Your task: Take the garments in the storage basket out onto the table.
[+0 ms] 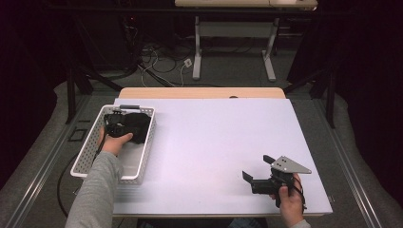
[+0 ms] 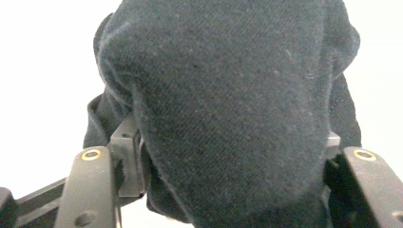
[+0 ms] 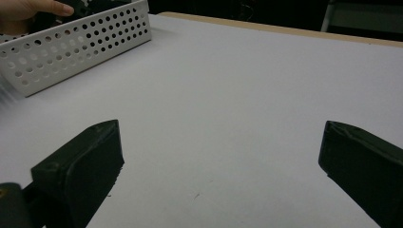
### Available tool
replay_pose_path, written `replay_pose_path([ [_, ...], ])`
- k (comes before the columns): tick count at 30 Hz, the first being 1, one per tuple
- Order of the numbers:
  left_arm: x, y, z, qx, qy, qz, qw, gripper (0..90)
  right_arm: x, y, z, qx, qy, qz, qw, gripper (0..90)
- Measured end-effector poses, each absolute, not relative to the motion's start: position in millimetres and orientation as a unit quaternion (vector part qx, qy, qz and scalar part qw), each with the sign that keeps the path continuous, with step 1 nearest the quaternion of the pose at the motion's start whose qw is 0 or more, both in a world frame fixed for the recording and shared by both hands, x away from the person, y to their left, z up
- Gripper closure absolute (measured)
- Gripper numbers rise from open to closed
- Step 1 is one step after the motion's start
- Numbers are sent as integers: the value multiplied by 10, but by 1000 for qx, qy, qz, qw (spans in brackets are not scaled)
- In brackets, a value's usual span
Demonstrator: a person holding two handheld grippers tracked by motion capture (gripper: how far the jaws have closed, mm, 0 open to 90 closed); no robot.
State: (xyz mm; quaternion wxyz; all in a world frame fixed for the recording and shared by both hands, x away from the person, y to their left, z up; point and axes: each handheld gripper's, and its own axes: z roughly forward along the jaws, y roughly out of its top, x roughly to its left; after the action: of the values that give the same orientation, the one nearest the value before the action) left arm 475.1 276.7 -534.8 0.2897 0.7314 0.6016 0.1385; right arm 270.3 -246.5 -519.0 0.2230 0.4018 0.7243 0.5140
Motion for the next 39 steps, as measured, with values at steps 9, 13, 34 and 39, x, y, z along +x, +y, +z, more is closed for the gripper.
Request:
replay_pose_path([
  [9,4740,2754,-5334,732,602,143,286,424,2707,-2467,-5193,402,728,511,216,23],
  [13,4736,2752,-5327,734,599,148,285,433,2709,-2466,-5195,404,728,511,216,28],
  [34,4705,2752,-5248,727,607,153,283,486,2704,-2479,-5188,403,723,513,225,27],
  [39,4694,2759,-5233,726,607,155,285,486,2705,-2479,-5189,404,723,513,226,27],
])
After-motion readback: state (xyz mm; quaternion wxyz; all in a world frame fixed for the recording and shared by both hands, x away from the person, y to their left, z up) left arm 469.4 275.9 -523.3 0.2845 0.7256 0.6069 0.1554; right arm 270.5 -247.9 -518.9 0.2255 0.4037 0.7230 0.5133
